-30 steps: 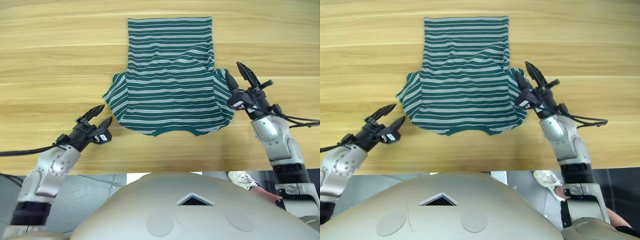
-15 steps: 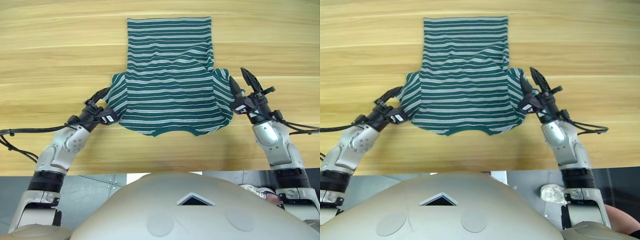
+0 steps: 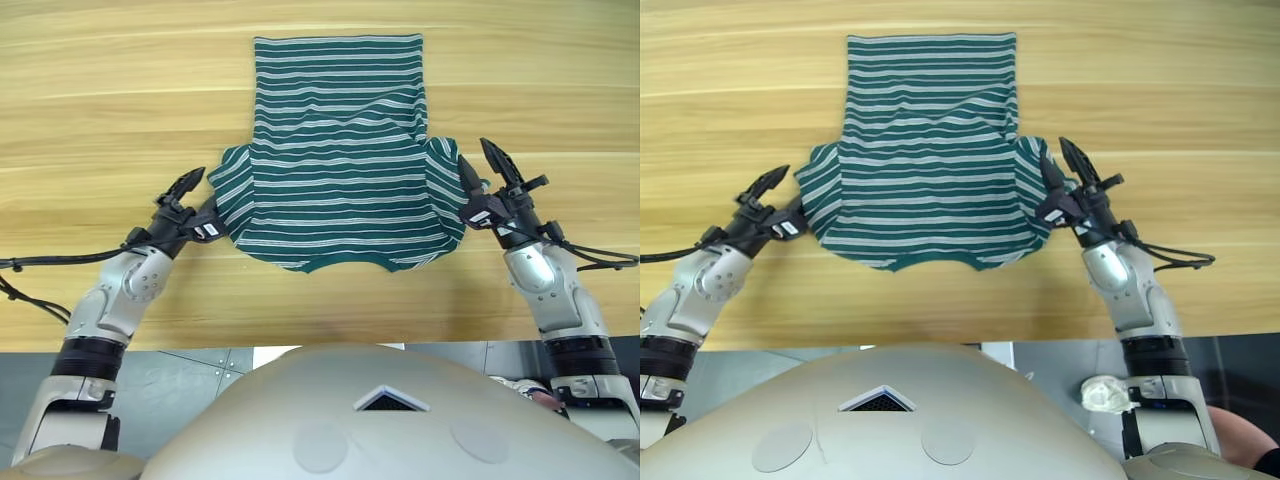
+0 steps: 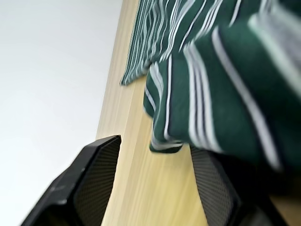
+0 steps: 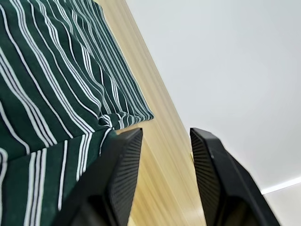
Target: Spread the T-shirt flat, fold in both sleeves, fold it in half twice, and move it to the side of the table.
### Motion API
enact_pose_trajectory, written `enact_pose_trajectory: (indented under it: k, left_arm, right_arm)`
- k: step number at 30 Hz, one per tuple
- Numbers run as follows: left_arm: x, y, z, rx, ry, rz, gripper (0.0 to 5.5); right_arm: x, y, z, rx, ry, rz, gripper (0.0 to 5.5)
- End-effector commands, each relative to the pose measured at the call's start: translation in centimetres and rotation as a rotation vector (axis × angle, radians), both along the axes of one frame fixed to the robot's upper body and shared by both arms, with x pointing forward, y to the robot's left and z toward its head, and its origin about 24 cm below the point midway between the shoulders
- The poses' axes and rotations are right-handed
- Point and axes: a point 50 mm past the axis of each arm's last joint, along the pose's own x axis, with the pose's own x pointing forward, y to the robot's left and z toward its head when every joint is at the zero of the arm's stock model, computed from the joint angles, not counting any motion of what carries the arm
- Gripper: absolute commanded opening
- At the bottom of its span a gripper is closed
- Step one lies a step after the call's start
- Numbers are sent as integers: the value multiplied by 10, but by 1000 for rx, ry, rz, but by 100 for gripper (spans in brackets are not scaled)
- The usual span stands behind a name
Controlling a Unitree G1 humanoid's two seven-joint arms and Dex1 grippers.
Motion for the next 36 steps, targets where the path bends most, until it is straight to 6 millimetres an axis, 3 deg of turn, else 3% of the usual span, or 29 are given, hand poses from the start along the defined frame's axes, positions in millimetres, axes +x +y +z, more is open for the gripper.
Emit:
enact_pose_trajectory:
  k: [1,8,16,28,36]
  left_arm:
    - [-16,1,-19,64,124,-16,269]
    - [-11,14,-15,107,98,40,269]
    - [-5,20,-14,137,102,44,155]
    - [-18,-6,-24,85,177,-116,12]
    - [-14,-22,-28,-5,144,-115,2]
  right_arm:
    - [2,-3,4,-10,-11,0,188]
    - [2,0,1,-2,-6,2,188]
    - [0,2,-3,8,2,-1,188]
    - [-2,2,-2,13,3,-5,188]
    - [1,-1,-1,9,-2,-11,188]
